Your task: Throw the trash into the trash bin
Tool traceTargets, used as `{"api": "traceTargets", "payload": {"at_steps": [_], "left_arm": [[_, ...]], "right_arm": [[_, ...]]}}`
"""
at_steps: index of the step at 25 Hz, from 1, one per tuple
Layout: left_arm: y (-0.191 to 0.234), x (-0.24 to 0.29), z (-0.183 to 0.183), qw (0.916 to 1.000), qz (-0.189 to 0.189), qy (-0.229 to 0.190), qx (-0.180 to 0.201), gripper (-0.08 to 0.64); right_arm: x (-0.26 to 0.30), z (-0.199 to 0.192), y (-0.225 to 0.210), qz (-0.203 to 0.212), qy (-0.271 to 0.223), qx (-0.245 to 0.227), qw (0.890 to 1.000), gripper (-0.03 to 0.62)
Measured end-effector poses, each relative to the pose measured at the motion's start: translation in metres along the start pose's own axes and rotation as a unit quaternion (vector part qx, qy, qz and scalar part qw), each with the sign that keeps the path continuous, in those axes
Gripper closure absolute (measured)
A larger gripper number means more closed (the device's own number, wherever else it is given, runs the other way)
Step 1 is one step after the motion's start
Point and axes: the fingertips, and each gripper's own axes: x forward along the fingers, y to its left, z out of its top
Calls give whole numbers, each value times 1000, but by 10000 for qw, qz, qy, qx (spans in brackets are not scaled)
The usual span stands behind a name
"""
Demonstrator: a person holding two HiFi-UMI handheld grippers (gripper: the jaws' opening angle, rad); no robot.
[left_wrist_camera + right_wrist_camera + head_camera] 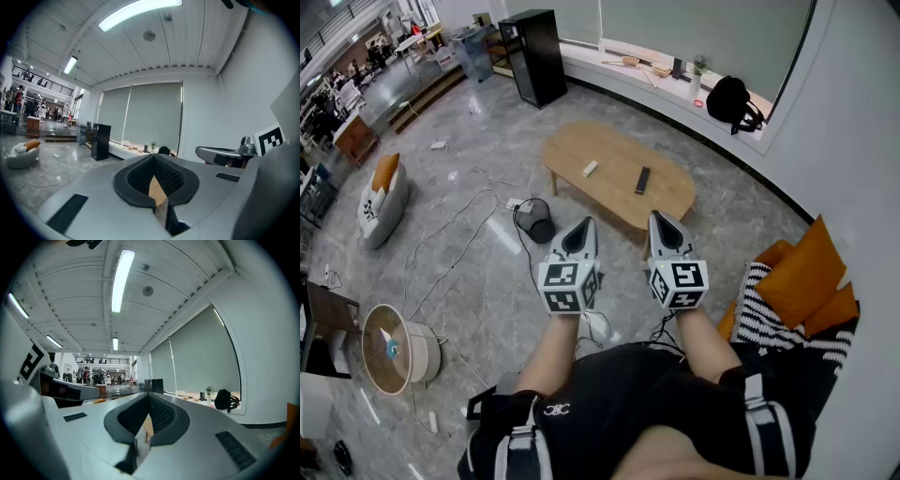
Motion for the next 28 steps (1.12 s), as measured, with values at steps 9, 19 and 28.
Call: {"api": "traceTargets", "payload": {"at_steps": [9,19,28], "left_arm": [[-3,-14,0,9999,-124,4,62,548],[22,-35,-1,9997,-226,-3,70,548],[68,-59,-13,9998,-137,-18,-132,548]], "right_arm": [[-10,6,14,-9,-89,136,9999,581],[-6,1,43,-246,-115,110,9996,581],[5,-14,83,-264,-1,70,9996,581]]}}
